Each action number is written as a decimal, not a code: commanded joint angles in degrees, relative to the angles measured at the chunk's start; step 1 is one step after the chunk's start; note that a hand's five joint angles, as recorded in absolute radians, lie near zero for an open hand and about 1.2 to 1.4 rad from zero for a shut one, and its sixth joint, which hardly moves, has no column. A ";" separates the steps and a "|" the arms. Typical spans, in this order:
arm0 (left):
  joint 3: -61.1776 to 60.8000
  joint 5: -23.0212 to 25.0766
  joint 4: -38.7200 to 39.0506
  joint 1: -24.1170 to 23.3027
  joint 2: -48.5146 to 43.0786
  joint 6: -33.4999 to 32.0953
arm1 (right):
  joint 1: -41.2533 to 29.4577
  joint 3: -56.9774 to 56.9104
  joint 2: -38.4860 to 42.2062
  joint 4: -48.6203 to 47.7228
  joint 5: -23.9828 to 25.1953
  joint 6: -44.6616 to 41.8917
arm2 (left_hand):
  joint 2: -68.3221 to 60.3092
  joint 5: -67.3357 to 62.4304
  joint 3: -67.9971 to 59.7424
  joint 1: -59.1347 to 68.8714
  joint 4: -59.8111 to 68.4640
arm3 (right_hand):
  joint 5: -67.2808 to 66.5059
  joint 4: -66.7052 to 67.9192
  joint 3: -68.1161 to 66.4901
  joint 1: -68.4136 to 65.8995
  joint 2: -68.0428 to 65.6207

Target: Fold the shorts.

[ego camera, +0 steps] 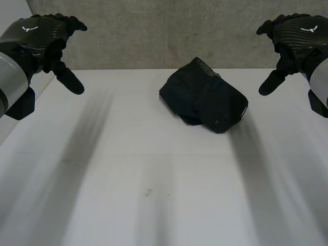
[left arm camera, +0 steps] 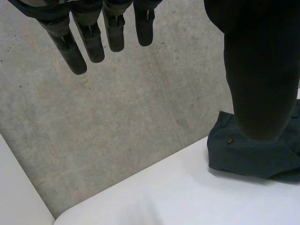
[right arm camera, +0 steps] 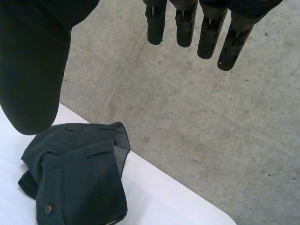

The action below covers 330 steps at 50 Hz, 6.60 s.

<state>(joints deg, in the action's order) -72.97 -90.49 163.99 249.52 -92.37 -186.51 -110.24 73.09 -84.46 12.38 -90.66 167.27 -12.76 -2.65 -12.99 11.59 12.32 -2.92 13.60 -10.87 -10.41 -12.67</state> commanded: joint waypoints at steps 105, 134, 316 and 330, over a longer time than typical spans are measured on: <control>-17.91 -11.47 9.16 -16.35 -19.07 28.19 | -4.01 32.28 0.00 -18.88 5.58 -7.48 | -2.83 -2.94 -2.60 4.00 3.28 | -9.95 9.27 -12.00 -12.46 -10.20; -6.75 -10.50 9.95 -20.04 -32.69 39.20 | -10.69 34.23 14.07 -42.26 4.09 -9.42 | -6.53 -6.64 -6.30 7.70 6.98 | -67.08 66.40 -69.13 -69.59 -67.33; -40.41 -14.89 33.24 -10.37 -13.46 -9.92 | 3.28 5.57 33.49 -15.20 26.94 -19.45 | -67.24 -67.35 -67.01 68.41 67.68 | -67.08 66.40 -69.13 -69.59 -67.33; -41.73 -12.61 25.25 -9.49 3.07 -15.99 | 4.51 6.72 19.53 12.09 26.76 -19.79 | -67.24 -67.35 -67.01 68.41 67.68 | -67.08 66.40 -69.13 -69.59 -67.33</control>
<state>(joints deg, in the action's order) -114.96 -104.76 193.70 240.03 -96.21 -201.86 -106.12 80.02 -58.55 9.20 -63.60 149.18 -68.18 -56.81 -67.67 64.13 68.75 -54.79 68.09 -67.55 -53.99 -67.40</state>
